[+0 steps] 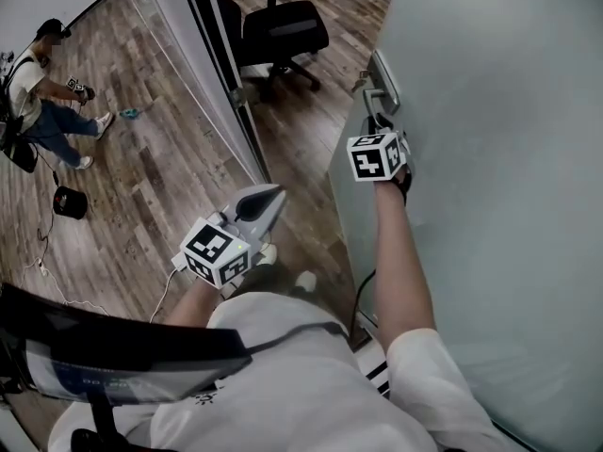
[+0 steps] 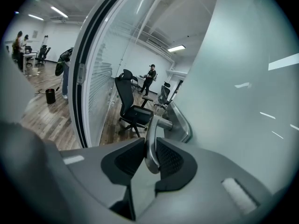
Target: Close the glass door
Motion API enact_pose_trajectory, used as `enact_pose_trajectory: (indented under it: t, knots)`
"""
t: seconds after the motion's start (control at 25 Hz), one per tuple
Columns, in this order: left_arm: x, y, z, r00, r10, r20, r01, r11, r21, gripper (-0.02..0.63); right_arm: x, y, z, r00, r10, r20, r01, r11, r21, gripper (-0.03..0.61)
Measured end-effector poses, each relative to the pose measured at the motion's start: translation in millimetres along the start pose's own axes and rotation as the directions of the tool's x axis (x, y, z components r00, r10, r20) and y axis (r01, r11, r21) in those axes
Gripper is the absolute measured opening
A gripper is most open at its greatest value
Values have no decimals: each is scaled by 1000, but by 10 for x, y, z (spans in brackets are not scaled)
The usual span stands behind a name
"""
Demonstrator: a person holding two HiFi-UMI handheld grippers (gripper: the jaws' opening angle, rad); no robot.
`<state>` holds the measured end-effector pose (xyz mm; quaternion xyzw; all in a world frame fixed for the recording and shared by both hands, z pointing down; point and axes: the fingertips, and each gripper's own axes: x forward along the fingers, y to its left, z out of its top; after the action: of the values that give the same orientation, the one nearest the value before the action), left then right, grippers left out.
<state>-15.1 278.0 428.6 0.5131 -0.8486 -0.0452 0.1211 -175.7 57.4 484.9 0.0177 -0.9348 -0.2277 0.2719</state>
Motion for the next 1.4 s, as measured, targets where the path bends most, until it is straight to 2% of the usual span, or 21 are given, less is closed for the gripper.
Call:
enact_pose_trajectory:
  t: [0.28,0.56,0.8,1.0,1.4]
  knots:
    - [-49,196,108,999,-41,16,41,999,17,5,-26,239,75,999,36,21,-36,999,-29,81]
    - [-84,547,198,995,-102,-17,102,994,37,5,-64,336,131,995,81,55,-78,996,-49,84]
    - [-88,869,189,985,-173,-31,174,984,38,5,-50,551,116,993,112,43,-109,992,-66,84]
    - [-141,1281,400,975,-217,-40,218,975,37,5,21,736,437,988,147,43,-143,986,-90,84]
    - [-291,1324,346,956,-288,-48,291,955,60,5,-198,1066,344,985,170,43,-166,983,-84,87]
